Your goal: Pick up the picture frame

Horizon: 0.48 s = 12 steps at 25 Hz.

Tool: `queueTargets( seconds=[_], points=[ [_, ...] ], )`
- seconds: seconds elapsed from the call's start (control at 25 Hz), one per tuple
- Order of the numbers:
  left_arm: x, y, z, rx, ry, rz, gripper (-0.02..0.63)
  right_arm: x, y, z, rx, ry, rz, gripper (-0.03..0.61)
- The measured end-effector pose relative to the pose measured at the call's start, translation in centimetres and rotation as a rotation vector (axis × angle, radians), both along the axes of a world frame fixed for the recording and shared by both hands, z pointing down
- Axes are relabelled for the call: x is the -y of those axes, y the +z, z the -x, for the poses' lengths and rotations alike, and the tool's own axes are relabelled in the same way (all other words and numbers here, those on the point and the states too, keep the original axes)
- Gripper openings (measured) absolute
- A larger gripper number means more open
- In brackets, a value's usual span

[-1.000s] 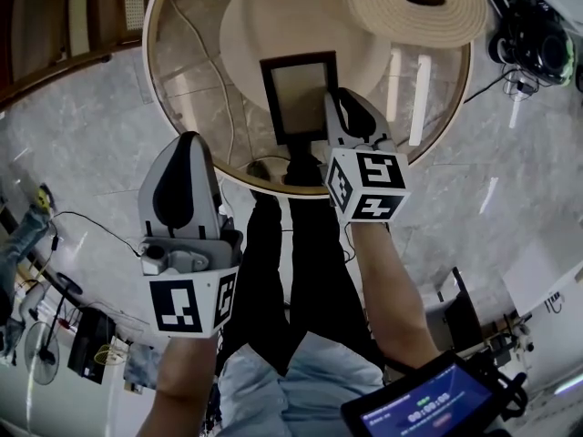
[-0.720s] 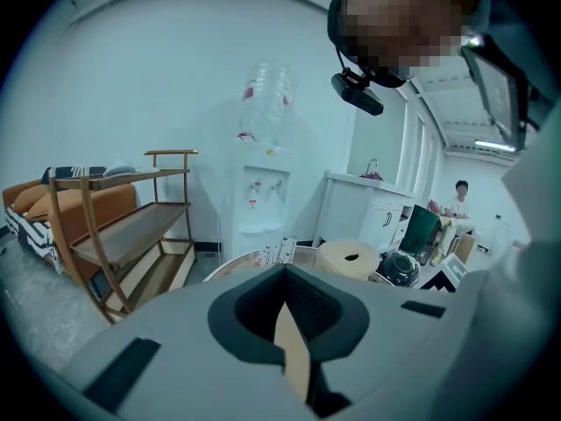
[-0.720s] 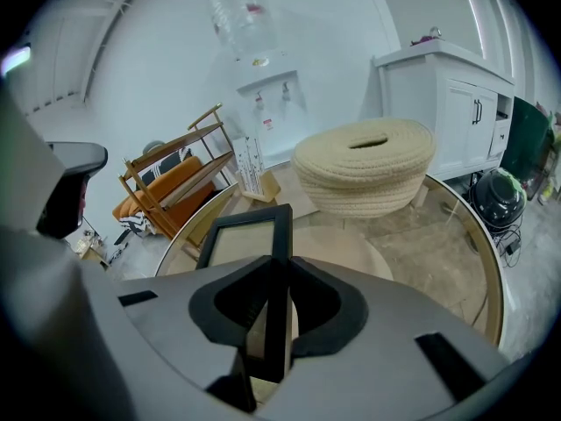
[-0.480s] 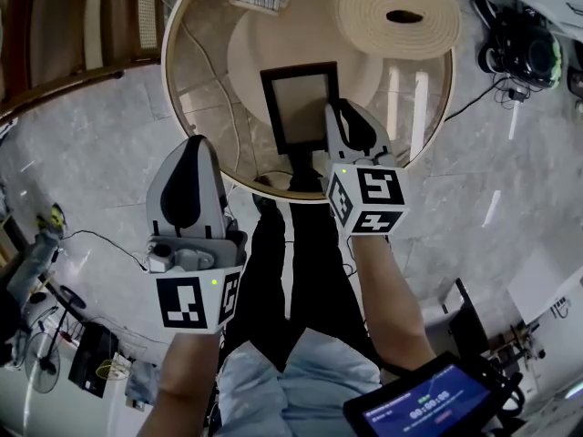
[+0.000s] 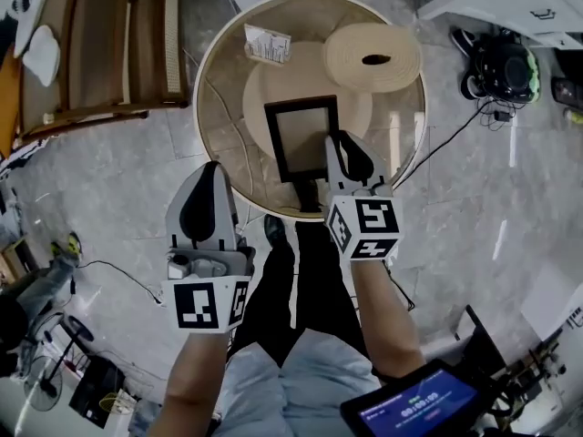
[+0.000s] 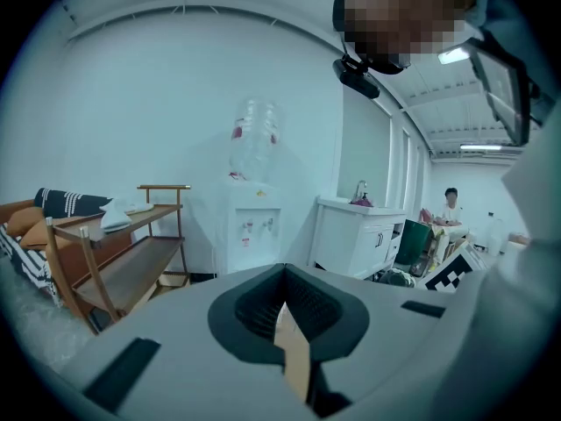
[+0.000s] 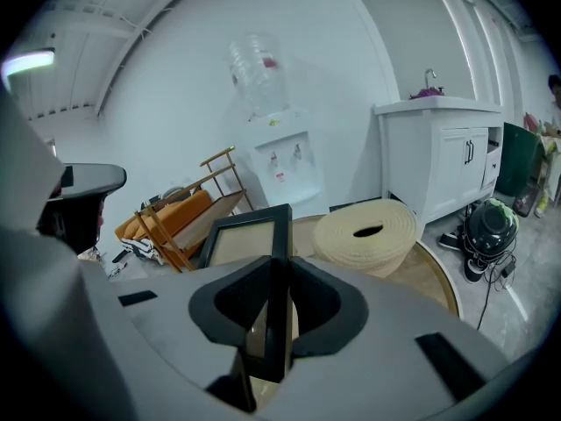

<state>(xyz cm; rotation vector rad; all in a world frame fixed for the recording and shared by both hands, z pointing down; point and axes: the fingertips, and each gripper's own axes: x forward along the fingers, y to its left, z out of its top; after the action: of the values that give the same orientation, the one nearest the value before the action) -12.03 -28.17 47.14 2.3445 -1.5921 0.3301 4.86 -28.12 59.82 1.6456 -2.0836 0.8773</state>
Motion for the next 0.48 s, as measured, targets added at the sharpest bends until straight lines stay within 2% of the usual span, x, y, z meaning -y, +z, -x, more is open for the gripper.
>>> queueTargets(
  seconds=[0.28, 0.48],
  points=[
    [0.2, -7.1, 0.7, 0.004, 0.001, -0.079, 0.011, 0.8, -9.3, 0.4, -0.004, 0.012, -0.101, 0.083],
    [-1.0, -11.4, 1.8, 0.006, -0.003, -0.144, 0.011, -0.4, -14.9, 1.4, -0.011, 0.008, -0.172, 0.083]
  ],
)
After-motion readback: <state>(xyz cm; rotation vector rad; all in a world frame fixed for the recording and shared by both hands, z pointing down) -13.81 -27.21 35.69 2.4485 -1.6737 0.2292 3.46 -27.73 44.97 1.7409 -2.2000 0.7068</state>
